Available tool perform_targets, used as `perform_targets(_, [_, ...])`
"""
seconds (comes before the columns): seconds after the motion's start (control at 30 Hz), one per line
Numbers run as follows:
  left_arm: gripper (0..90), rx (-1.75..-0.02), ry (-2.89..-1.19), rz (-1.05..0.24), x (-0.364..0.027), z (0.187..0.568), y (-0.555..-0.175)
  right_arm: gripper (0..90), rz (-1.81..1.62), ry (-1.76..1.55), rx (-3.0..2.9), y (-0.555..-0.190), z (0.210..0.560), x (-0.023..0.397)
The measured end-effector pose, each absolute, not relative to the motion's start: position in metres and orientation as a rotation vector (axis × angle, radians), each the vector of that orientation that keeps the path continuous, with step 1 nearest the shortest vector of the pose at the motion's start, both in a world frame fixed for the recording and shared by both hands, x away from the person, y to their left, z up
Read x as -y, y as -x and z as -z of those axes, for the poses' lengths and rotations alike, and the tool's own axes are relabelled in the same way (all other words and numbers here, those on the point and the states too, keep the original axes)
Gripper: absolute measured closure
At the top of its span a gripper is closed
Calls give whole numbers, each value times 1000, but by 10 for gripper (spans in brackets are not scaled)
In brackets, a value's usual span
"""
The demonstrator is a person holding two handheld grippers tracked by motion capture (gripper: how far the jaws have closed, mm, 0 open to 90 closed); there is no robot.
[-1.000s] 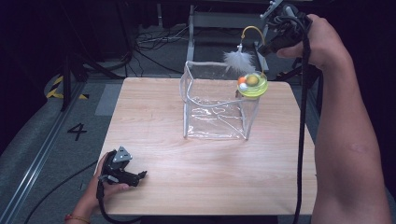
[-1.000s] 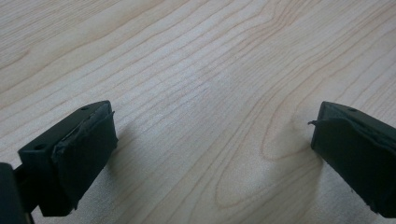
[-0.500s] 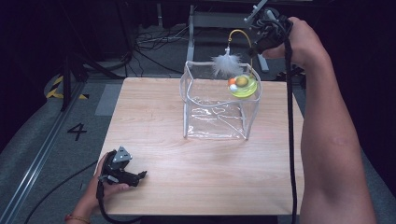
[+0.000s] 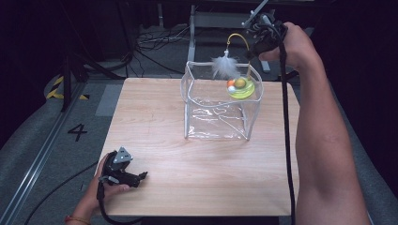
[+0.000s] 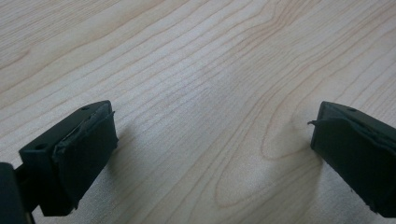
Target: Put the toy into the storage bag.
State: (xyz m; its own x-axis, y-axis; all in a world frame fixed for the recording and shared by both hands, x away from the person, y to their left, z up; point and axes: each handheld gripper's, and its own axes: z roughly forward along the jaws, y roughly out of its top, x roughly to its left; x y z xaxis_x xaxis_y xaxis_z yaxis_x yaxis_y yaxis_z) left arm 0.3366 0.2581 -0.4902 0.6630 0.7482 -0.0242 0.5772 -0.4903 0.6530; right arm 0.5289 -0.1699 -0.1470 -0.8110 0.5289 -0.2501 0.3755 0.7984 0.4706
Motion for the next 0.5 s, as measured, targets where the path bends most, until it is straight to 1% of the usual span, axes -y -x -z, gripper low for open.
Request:
perform_targets(0.17, [7, -1017, -2246, -346, -258, 490, -337, 880, -572, -683, -2633, -530, 160, 170])
perform_targets(0.23, [7, -1017, -2247, -346, -258, 490, -337, 879, -559, -682, -2650, -531, 167, 170])
perform_targets(0.27, [7, -1017, -2246, -347, -258, 490, -337, 880, -556, -682, -2666, -531, 177, 171])
perform_targets(0.5, [7, -1016, -2245, -344, -258, 490, -337, 879, -515, -673, -2708, -528, 202, 173])
